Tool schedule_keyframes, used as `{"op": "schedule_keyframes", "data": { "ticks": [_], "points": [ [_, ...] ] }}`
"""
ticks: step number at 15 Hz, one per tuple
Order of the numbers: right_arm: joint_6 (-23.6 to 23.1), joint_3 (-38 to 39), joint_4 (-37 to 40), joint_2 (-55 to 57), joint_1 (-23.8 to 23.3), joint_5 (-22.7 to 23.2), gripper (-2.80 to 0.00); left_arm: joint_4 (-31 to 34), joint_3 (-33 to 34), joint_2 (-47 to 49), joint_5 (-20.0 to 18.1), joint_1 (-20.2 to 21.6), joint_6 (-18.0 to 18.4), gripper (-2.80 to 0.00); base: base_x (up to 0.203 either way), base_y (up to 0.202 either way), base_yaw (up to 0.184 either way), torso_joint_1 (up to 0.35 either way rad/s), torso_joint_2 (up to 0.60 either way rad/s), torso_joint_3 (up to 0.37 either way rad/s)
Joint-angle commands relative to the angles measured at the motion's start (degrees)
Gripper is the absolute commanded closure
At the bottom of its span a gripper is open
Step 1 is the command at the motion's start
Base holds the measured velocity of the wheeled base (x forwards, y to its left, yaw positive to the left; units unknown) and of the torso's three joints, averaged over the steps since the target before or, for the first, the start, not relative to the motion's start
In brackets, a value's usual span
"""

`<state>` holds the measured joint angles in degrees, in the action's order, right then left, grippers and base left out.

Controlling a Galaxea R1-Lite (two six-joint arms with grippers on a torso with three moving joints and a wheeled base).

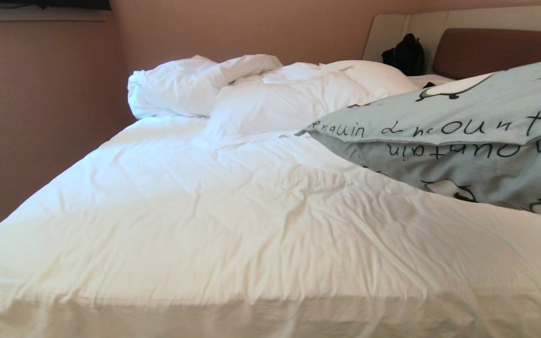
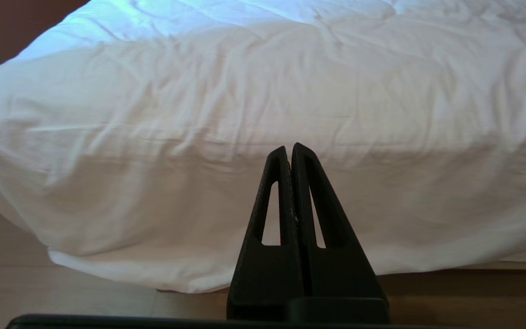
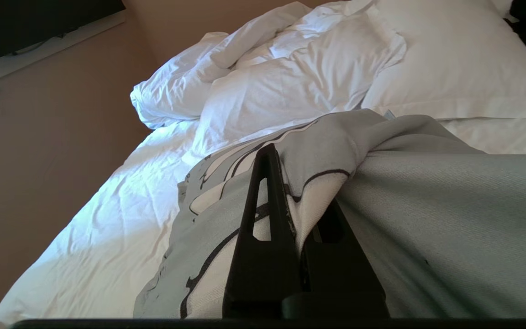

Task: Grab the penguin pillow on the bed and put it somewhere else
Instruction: Move to the foot of the bed

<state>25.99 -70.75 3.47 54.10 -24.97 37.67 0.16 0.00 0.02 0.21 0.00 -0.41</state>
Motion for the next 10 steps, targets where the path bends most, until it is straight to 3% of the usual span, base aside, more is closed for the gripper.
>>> {"op": "schedule_keyframes", "data": {
  "ticks": [1,10],
  "points": [
    [0.1,0.0,0.0,0.0,0.0,0.2,0.00,-0.1,0.1,0.0,0.1,0.0,0.0,0.00,0.000,0.198,0.000,0.007,0.00,0.003],
    [0.2,0.0,0.0,0.0,0.0,0.4,0.00,0.0,0.1,0.0,0.0,0.0,0.0,0.00,0.000,0.194,0.000,0.003,0.00,0.004]
  ]
}}
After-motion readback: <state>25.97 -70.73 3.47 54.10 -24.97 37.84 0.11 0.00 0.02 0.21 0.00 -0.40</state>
